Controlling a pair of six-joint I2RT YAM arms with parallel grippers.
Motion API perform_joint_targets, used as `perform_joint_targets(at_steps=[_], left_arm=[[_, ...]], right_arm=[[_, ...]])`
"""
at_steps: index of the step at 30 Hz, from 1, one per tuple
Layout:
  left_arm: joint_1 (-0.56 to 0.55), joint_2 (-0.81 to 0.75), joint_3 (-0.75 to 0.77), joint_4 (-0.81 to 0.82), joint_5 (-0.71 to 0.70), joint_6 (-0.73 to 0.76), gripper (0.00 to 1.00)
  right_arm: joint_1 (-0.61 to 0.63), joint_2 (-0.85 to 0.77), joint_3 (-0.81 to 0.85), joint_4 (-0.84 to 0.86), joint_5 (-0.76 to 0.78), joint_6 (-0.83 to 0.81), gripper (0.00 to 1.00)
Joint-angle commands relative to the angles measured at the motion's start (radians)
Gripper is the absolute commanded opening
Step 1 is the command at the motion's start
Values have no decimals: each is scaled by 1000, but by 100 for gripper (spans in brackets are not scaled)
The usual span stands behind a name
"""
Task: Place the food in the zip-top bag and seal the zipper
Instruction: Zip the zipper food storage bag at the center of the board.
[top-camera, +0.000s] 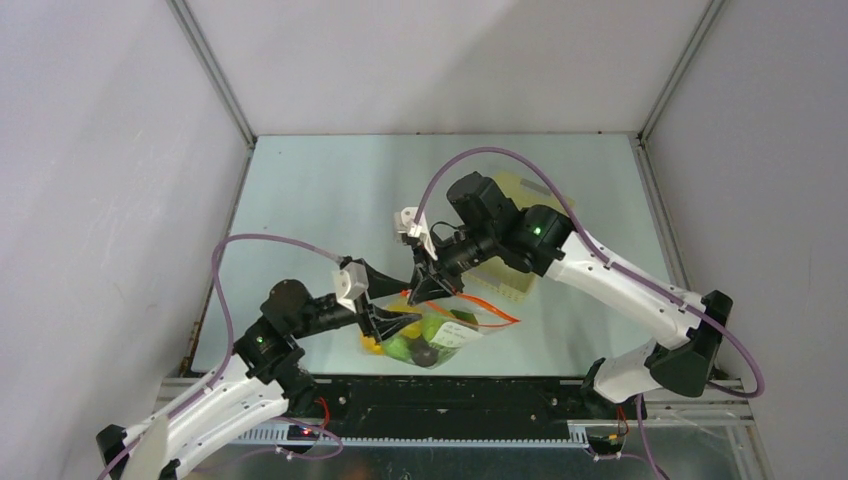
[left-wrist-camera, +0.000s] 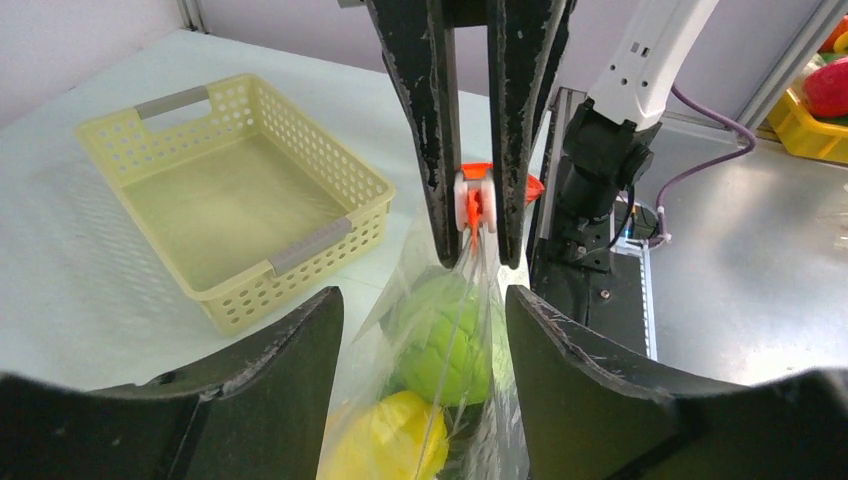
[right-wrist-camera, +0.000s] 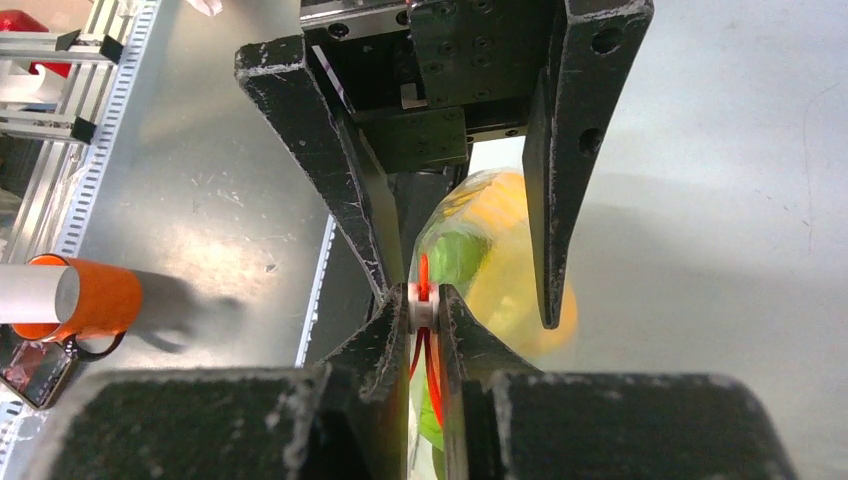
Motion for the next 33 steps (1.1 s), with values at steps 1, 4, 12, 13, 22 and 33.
perform_joint_targets(at_steps=[1,4,12,13,22,33], left_arm=[[-1,-3,48,4,24,53,67],[-1,7,55,7,25,54,67],[1,50,86,9,54,53,54],[1,53,88,9,62,55,49],[-1,56,80,19,87,18,0],[0,-55,4,80,38,-52,0]], right_arm=[[14,21,80,-74,-22,-74,2],[28,35,99,-112,-12,-92,2],[40,48,116,-128,13,-106,1],[40,47,116,-120,15,-100,2],[40,35,114,-129,61,-99,3],[13,7,72,-157,211,-122,8]])
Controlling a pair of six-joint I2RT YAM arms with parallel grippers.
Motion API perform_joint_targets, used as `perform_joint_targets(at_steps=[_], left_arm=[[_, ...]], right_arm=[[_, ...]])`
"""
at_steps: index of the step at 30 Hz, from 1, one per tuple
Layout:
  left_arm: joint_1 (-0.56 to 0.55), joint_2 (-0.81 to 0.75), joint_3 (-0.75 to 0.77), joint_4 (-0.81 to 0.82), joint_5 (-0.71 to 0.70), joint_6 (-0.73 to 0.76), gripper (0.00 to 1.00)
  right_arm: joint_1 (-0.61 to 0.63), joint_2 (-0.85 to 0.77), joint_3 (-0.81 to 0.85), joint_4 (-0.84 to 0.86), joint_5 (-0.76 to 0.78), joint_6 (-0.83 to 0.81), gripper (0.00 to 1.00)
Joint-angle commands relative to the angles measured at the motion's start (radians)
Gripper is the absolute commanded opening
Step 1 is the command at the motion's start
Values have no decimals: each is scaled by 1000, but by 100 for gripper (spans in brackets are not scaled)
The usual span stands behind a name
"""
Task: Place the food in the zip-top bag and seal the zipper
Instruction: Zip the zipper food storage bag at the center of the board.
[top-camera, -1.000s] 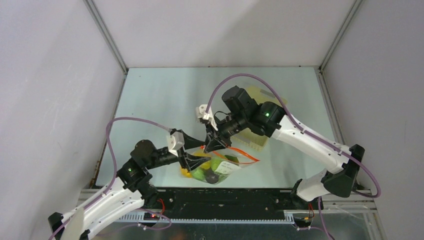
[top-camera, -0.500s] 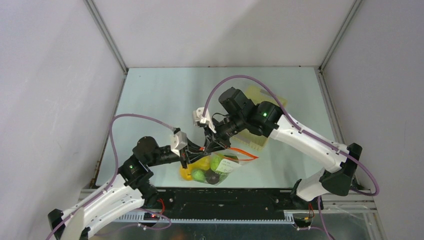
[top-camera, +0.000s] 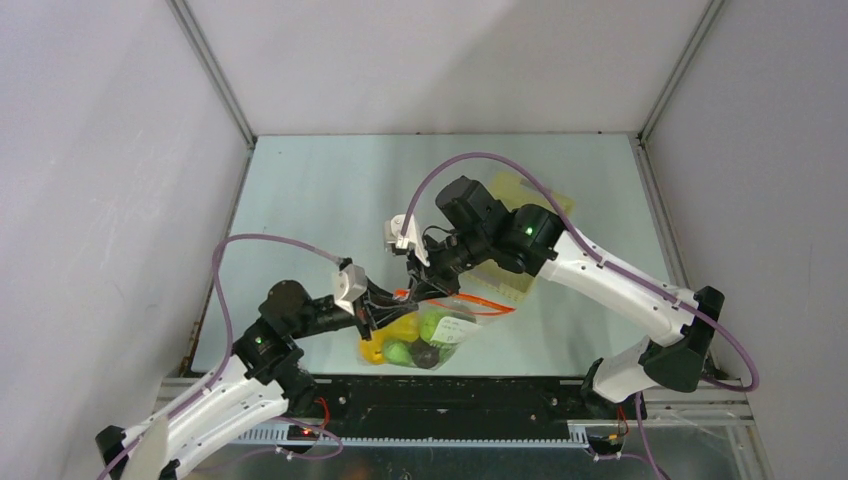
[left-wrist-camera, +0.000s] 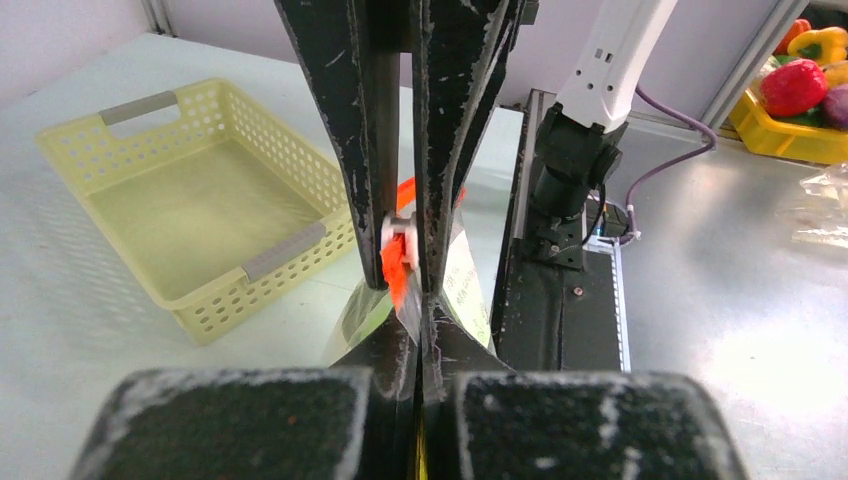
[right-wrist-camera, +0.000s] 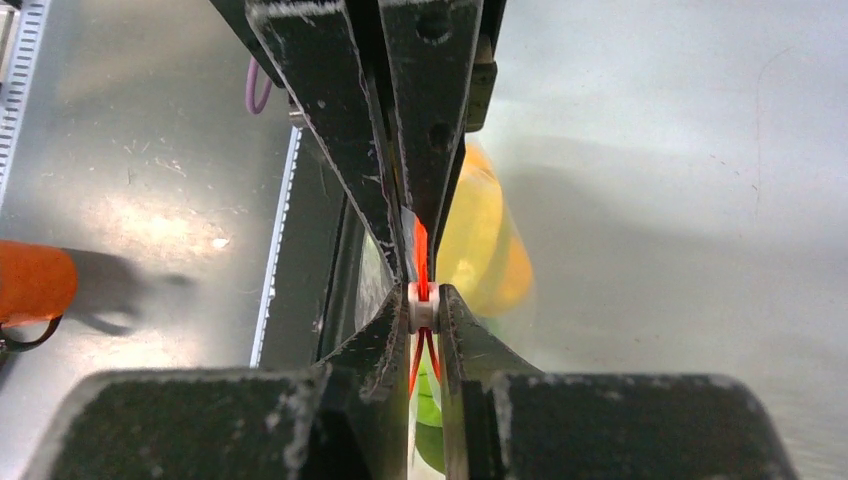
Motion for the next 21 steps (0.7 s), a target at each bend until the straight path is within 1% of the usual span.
perform_joint_targets(at_steps=[1,7,11,21], left_arm=[[4,-49,-11,93,-16,-36,0],[4,-52,-16,91,-18,-44,0],[3,-59,-19,90,-22,-49,0],[3,-121,-56,69,-162,-71,0]], right_arm=[[-27,-39,-2,-50,74,-32,8],[-46,-42,-20,-77,30,-60,8],[-49,-49,-36,-91,30,-76,8],[-108,-99,-118,-85,19,-75,7]])
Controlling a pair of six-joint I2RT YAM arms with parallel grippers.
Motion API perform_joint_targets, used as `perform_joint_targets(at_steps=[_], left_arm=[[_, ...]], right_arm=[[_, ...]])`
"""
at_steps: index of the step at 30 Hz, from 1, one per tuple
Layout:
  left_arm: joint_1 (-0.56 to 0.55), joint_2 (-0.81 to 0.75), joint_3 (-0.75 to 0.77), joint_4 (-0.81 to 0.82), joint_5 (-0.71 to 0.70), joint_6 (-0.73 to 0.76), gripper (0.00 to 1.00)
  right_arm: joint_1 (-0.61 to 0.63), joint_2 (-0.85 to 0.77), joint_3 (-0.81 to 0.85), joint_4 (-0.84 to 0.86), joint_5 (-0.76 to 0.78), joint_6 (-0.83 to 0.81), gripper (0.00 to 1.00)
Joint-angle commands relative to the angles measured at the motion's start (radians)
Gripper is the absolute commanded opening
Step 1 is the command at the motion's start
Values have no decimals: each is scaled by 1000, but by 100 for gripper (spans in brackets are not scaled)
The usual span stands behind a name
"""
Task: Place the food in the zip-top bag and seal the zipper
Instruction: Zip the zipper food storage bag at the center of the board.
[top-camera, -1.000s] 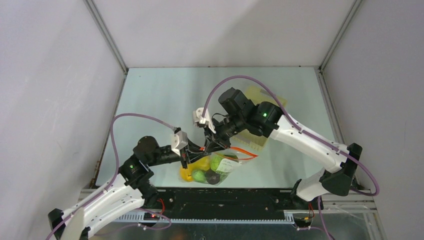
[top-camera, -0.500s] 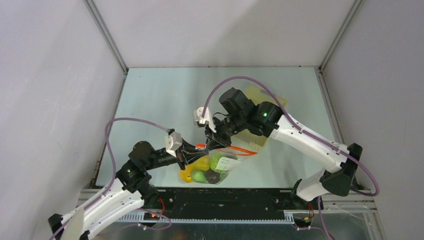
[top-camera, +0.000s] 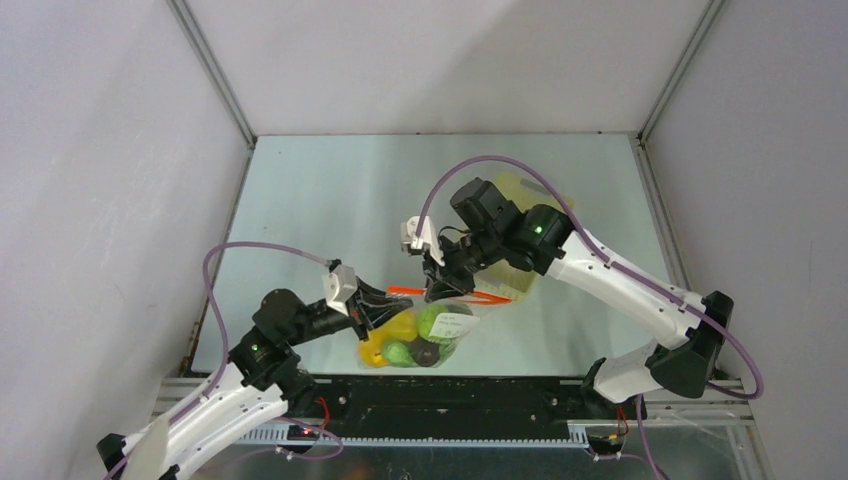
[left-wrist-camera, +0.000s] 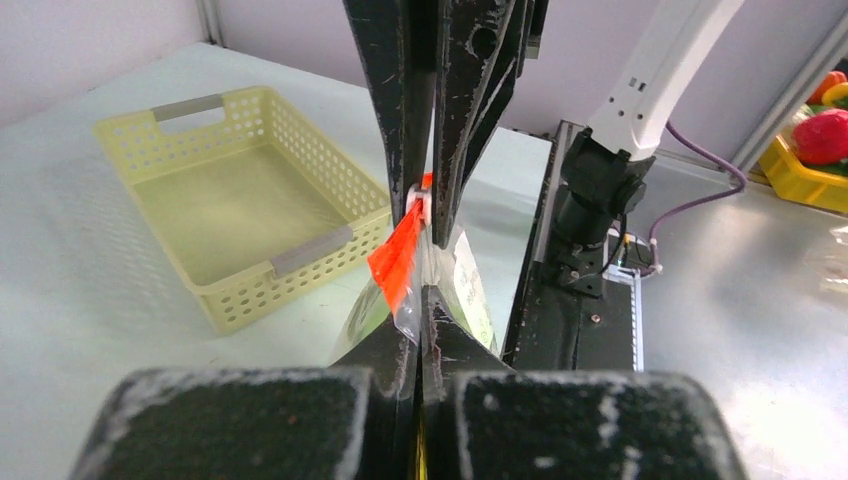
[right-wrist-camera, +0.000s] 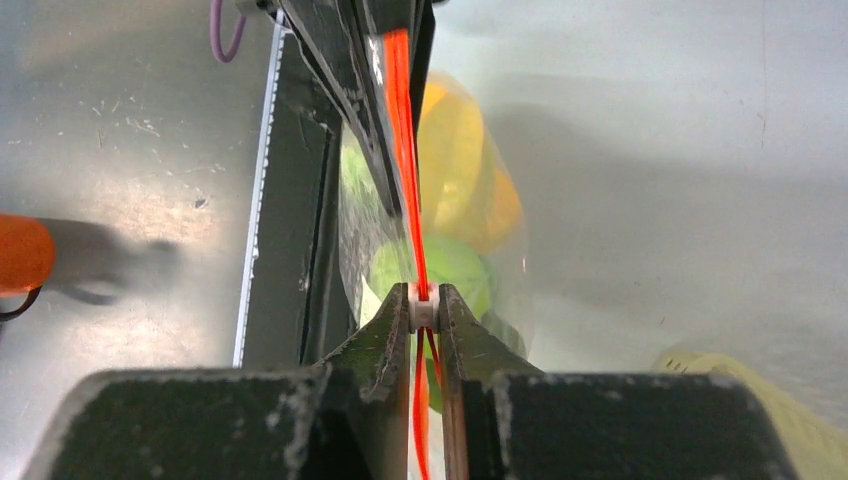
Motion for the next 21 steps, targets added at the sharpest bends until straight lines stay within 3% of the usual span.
perform_joint_targets(at_steps=[1,21], left_arm=[[2,-39,-3,43,-74,-21,0],[2,-94,-26,47,-258,-18,0]], right_arm=[[-47,-59,-38,-43,13,-13,7],[-147,-145,-161,-105,67,-28,4]])
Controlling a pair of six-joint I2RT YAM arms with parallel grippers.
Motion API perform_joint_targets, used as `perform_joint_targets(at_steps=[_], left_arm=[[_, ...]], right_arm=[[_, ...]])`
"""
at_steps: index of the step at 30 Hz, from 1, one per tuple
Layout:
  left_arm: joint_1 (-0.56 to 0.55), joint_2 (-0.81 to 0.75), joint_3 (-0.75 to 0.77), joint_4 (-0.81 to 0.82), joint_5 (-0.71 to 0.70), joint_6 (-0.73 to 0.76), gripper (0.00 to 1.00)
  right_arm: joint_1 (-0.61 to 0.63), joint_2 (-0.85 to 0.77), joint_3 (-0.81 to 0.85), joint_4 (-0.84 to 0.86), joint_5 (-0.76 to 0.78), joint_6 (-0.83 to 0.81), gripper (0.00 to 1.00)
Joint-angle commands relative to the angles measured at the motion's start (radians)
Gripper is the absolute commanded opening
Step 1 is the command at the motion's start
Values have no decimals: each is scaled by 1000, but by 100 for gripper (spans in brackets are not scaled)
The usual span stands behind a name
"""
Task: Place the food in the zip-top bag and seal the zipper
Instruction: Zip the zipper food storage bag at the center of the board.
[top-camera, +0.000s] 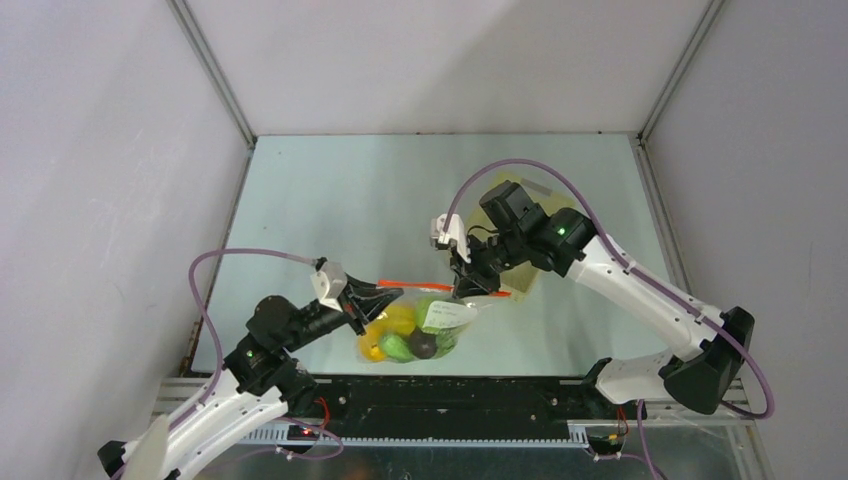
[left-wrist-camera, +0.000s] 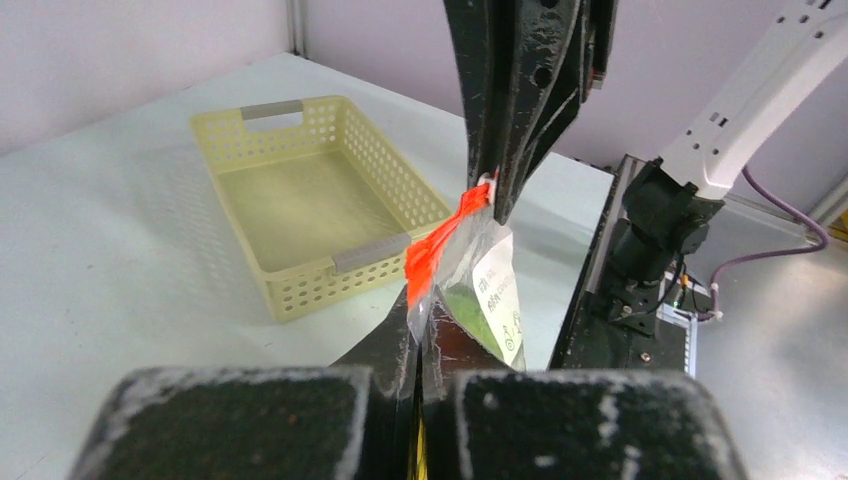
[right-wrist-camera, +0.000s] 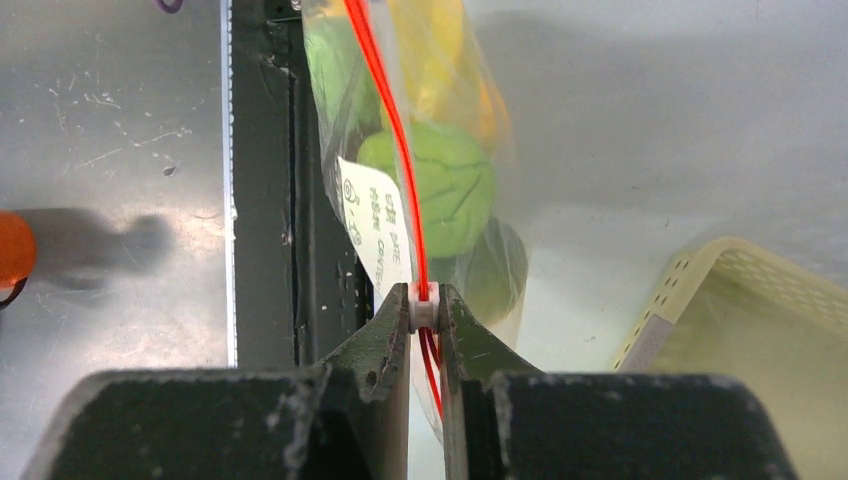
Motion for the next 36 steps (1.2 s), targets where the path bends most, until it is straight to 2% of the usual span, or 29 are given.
perform_joint_targets(at_steps=[1,13,20,28,36], left_arm=[[4,-36,-9,74,-98,-15,0],[4,-108,-46,46,-319,-33,0],[3,-155,-76,66,-355,-46,0],[3,-195,-120,77,-500,-73,0],[5,-253,-135,40,-584,-95,0]], right_arm=[[-32,-57,-36,-69,67,-11,4],[-79,-145,-129,-48,142,-16,1],[-108,-175,-147,-42,153,2,1],[-137,-194,-155,-30,163,21,0],[-167,-213,-160,-23,164,38,0]])
